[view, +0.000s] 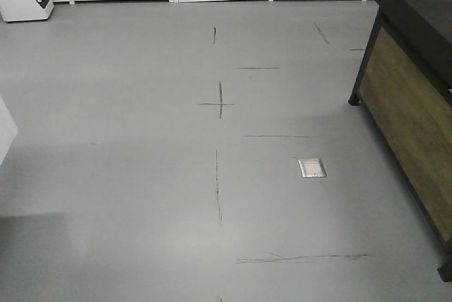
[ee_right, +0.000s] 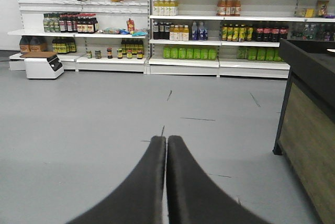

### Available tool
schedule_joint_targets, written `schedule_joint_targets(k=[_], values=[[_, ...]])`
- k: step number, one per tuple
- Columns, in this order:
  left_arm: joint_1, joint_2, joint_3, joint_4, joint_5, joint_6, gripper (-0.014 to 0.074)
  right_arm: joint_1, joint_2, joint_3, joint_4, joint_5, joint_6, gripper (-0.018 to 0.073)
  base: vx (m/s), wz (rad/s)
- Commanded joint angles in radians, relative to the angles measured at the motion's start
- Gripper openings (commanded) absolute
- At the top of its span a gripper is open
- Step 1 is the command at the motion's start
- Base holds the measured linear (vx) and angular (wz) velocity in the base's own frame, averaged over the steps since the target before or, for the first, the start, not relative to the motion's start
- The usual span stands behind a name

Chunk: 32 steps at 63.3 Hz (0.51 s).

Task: Pick three apples into basket with both arms
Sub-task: 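Drive the base forward across the floor toward the fruit tables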

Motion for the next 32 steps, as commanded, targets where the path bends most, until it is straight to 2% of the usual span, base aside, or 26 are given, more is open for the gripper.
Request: schedule_joint_targets(k=[1, 32], values=[[0.003, -0.015, 0.023, -0.010, -0.069, -0.009, -0.0006, -0.001, -0.011, 0.013, -0.008, -0.077, -0.008, -0.0009, 0.00, -0.01], [0.003, -0.015, 0.023, -0.010, -0.069, -0.009, -0.0006, -0.001, -0.011, 0.013, -0.007, -0.077, -0.008, -0.0009, 0.04, -0.02]])
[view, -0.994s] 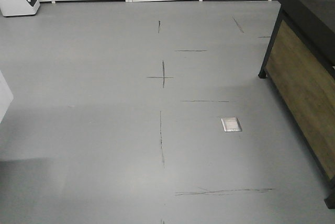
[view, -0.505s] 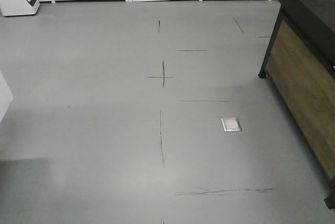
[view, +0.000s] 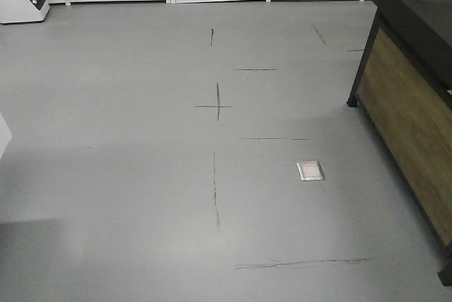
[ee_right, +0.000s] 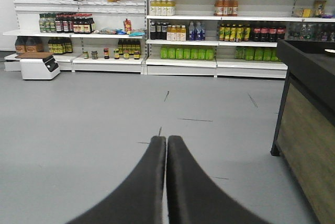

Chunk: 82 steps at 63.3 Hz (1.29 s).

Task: Pick three apples into basket with both arms
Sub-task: 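Drive the base forward across the floor toward the fruit tables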

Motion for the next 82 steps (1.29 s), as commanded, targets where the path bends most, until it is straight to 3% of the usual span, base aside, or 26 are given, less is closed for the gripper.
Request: schedule_joint_targets(k=[1, 82], values=[[0.003, -0.015, 0.023, -0.010, -0.069, -0.009, -0.0006, -0.001, -0.011, 0.013, -0.007, -0.077, -0.008, -0.0009, 0.08, -0.05], [0.003, -0.015, 0.023, -0.010, -0.069, -0.009, -0.0006, -0.001, -0.011, 0.013, -0.007, -0.077, -0.008, -0.0009, 0.06, 0.04]])
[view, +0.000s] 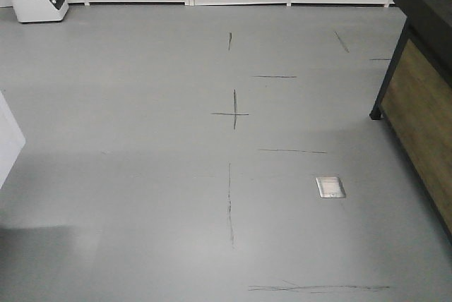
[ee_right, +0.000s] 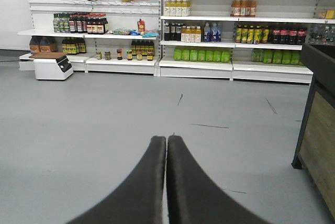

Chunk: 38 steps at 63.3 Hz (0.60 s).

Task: Pick three apples into basket with both arms
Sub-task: 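Drive the base forward across the floor toward the fruit tables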

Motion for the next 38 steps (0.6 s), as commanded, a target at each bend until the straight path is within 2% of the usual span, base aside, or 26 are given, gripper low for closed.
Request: schedule_joint_targets(k=[1, 38], values=[[0.003, -0.015, 0.023, -0.010, -0.069, -0.009, -0.0006, -0.001, -0.011, 0.013, -0.008, -0.077, -0.008, -0.0009, 0.04, 0.07], [0.003, -0.015, 0.023, -0.010, -0.069, -0.009, -0.0006, -0.001, -0.011, 0.013, -0.008, -0.077, -0.008, -0.0009, 0.03, 0.01]])
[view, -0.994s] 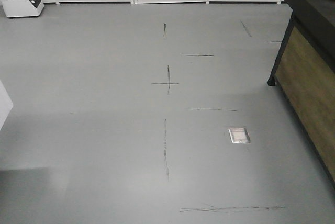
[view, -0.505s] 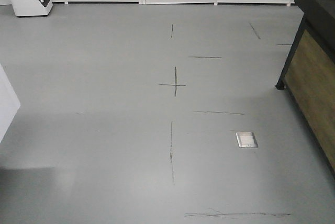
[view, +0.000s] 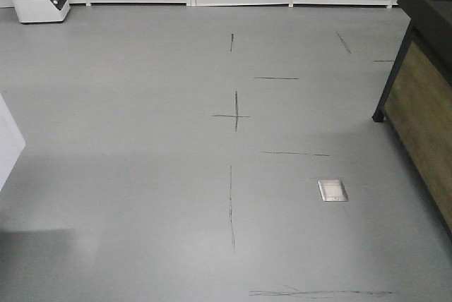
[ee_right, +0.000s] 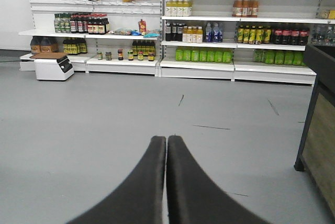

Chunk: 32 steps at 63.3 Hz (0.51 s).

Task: Pick three apples into basket with both arms
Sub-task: 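Drive the base forward across the floor toward the fruit tables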

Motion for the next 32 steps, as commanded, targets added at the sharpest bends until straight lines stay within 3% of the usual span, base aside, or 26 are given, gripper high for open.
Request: schedule_joint_targets(k=[1, 32], values=[[0.003, -0.015, 0.023, -0.010, -0.069, -0.009, -0.0006, -0.001, -0.011, 0.013, -0.008, -0.077, -0.008, -0.0009, 0.03, 0.03], [0.003, -0.015, 0.023, -0.010, -0.069, -0.009, -0.0006, -0.001, -0.011, 0.013, -0.008, -0.077, -0.008, -0.0009, 0.01, 0.00]])
